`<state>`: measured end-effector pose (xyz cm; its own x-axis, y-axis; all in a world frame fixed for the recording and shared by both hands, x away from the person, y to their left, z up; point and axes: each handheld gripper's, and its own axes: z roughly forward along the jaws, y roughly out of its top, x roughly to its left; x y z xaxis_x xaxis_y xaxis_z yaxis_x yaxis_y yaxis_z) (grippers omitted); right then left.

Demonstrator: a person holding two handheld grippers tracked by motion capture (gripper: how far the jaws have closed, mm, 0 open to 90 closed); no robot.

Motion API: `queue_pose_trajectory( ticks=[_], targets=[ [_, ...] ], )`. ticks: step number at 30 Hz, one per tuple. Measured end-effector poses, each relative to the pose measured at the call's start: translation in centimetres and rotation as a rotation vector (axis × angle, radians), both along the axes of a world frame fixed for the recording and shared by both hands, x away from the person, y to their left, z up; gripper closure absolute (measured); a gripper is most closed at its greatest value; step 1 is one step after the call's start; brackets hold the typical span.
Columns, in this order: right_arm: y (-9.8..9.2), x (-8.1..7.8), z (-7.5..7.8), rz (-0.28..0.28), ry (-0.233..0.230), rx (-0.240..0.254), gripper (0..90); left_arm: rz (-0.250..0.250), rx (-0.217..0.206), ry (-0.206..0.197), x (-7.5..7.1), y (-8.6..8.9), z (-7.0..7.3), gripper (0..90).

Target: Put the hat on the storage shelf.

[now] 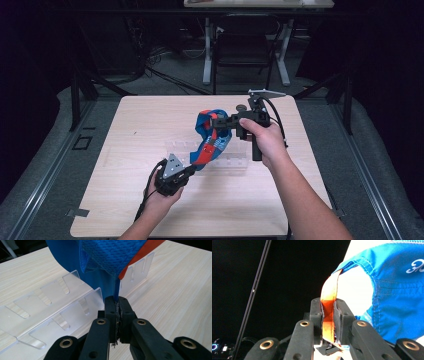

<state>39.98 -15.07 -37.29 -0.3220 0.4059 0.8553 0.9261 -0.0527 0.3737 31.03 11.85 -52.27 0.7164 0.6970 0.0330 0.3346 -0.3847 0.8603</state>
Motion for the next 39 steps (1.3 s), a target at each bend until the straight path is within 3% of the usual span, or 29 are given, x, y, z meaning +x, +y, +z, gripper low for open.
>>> queue_pose_trajectory(
  ticks=[10,20,30,39],
  targets=[
    [-0.4,0.1,-0.7,-0.022,0.008,-0.013,78.3,0.007,-0.007,0.028,0.2,0.2,-0.2,88.0],
    [-1.4,0.2,-1.2,-0.052,0.015,-0.035,78.2,0.022,-0.015,0.024,0.2,0.2,-0.2,85.7],
    [-2.3,0.5,-2.2,-0.094,0.036,-0.065,77.6,0.042,-0.020,0.020,0.1,0.5,-0.2,75.4],
    [-2.9,0.3,-2.1,-0.120,0.002,-0.075,70.9,0.070,-0.045,0.026,0.2,0.9,-0.2,63.5]
  ],
)
